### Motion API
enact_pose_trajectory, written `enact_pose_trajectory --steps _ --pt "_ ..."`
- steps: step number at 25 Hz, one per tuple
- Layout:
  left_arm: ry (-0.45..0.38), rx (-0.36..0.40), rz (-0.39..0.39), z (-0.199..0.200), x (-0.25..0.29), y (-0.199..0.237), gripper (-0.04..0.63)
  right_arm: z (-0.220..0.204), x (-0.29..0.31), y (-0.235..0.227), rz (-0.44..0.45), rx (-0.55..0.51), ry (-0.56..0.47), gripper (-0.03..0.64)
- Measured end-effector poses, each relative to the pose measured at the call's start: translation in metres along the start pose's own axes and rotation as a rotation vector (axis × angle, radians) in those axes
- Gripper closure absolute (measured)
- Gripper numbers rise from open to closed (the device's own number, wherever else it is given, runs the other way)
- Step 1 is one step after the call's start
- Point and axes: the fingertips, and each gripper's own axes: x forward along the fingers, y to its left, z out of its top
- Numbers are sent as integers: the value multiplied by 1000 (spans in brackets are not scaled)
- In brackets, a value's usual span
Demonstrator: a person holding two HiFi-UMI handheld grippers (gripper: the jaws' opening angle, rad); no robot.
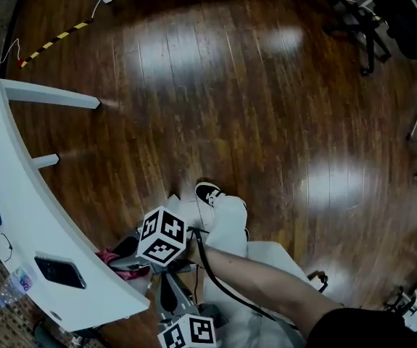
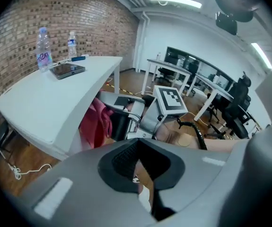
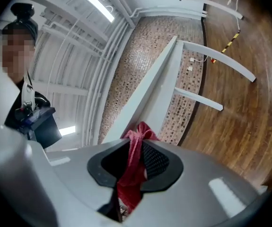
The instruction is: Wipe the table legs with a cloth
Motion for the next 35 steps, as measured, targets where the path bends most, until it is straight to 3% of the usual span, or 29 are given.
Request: enact_pose_trajectory --steps 6,12,17,25,35 --pt "-30 -173 125 50 28 4 595 50 11 -21 20 4 72 560" --pt "-3 -250 282 95 54 31 594 102 25 -49 6 28 106 560" --pt "-36 -298 391 156 91 37 594 161 36 -78 34 77 138 560" --pt "-151 -349 481 269 162 31 594 281 45 -132 29 181 131 560" --pt "-238 -438 532 342 194 30 595 391 60 -182 -53 153 162 561"
